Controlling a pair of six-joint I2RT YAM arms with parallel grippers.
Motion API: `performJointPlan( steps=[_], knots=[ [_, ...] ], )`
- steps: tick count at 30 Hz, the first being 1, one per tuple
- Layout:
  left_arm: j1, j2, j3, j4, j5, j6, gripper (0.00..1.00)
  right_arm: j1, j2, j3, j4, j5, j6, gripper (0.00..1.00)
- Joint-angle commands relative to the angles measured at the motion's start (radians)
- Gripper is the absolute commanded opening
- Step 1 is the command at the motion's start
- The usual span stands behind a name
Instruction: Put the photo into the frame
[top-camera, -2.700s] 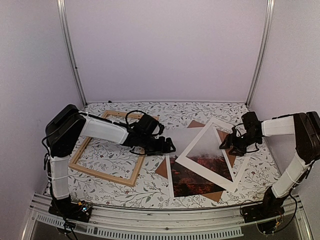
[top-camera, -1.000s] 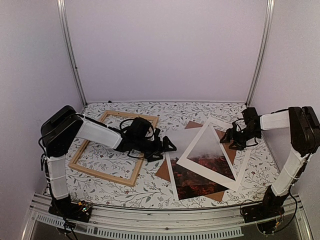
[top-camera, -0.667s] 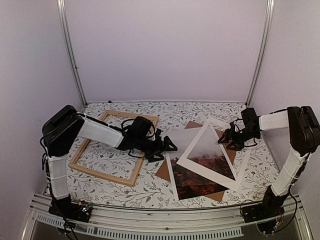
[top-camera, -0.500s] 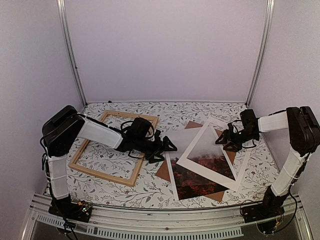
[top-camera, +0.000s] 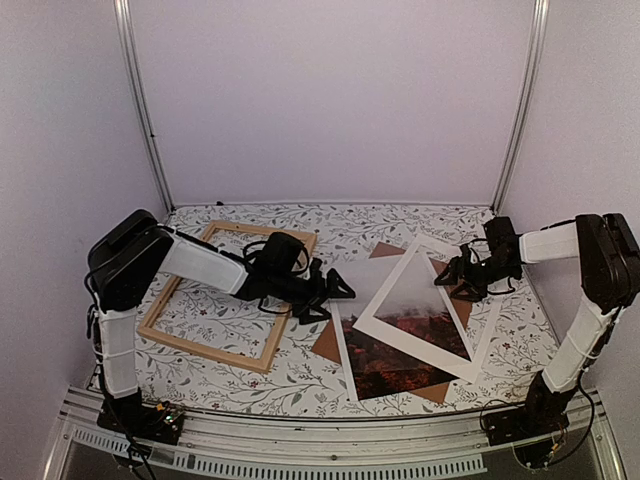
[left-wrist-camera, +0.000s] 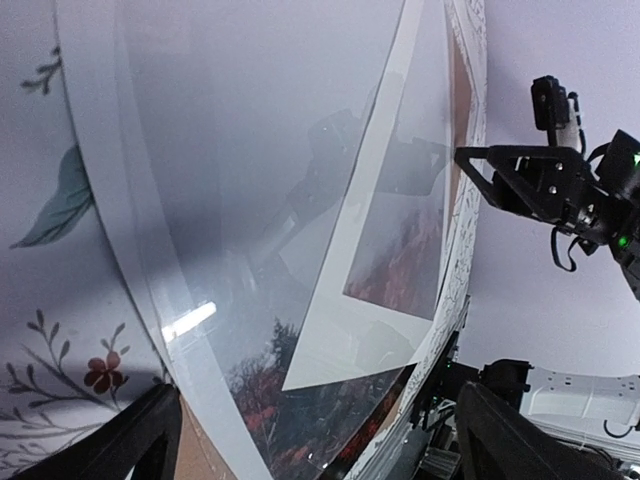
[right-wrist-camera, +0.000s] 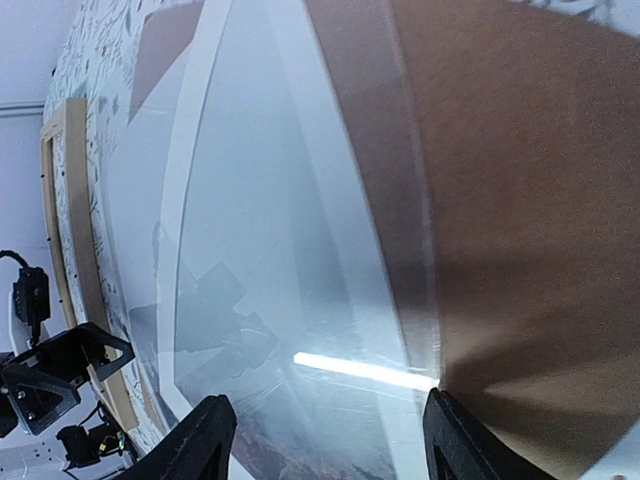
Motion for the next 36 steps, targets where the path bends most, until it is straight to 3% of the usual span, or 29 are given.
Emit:
performJointPlan(
  steps=[1, 17, 36],
  knots=[
    [0.005, 0.049, 0.067, -0.147, -0.057, 0.124, 0.98, -0.057, -0.020, 0.055, -0.059, 0.116, -0.059, 0.69],
    [0.002, 0.074, 0.076, -0.164, -0.064, 0.157, 0.98, -0.015, 0.074, 0.079, -0.074, 0.085, -0.087, 0.68],
    [0.002, 0.083, 0.043, -0.101, -0.055, 0.107, 0.98, 0.041, 0.062, -0.034, 0.020, -0.006, -0.007, 0.66]
  ],
)
